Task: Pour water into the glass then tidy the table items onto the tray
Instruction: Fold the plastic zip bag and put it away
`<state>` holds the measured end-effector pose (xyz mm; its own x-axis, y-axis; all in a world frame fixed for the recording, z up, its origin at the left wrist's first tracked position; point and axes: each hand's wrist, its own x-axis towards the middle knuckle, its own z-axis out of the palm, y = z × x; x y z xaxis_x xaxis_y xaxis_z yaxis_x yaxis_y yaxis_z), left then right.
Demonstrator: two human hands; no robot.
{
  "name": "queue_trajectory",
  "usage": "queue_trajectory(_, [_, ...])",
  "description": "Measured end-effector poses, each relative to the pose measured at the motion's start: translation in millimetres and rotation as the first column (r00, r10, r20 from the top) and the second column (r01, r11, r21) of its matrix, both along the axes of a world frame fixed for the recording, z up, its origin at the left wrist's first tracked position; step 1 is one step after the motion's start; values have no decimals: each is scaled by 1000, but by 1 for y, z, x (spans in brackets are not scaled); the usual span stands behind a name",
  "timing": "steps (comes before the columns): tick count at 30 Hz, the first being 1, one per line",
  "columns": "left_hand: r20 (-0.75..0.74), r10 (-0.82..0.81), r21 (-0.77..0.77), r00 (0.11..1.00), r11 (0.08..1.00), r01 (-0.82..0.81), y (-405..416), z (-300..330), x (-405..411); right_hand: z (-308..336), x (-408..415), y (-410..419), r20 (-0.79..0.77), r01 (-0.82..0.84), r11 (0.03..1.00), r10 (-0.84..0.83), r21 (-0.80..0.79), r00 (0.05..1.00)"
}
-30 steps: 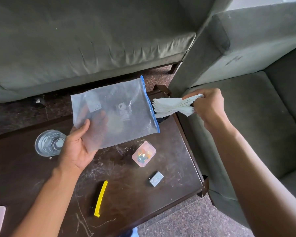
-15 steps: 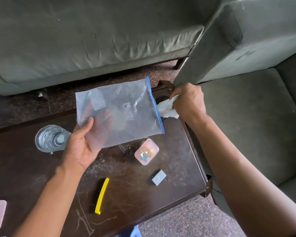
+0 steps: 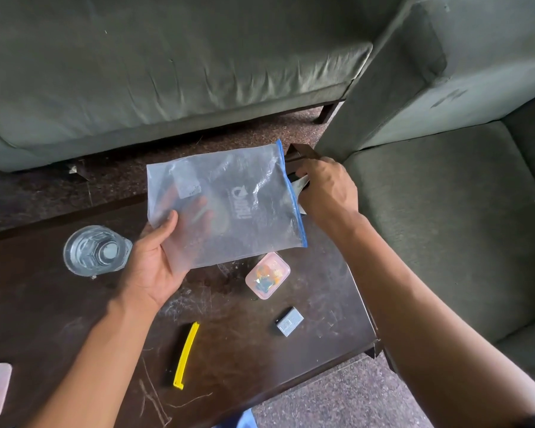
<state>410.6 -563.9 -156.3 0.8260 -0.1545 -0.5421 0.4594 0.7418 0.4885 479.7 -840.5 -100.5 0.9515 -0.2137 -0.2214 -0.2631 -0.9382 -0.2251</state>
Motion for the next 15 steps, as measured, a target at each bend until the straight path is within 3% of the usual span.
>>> queue_trajectory(2, [11,0,-16,1000,1000,0,2,3,1,10,-3,-1,57,11,1000,-12,16,998])
queue_trajectory(4, [22,-4,-29,1000,1000,5,3,7,3,27,-10,2,210,22,994,-44,105,977])
queue_trajectory(6, [24,1,-27,1000,1000,-1,5,11,4,45,-19,10,388,36,952,-158,303,908])
queue_trajectory(8, [26,16,-32,1000,999,-15,8,14,3,62,-27,25,421,67,856,-318,512,849])
queue_trajectory(10, [27,22,-38,999,999,-21,14,17,2,74,-32,42,267,127,742,-387,658,883])
queue_trajectory(12, [33,22,-31,999,999,-21,24,22,1,78,-33,56,14,205,585,-348,785,937])
queue_trajectory(15, [54,39,-34,998,999,-38,48,33,-6,82,-33,76,-305,327,212,-129,921,944])
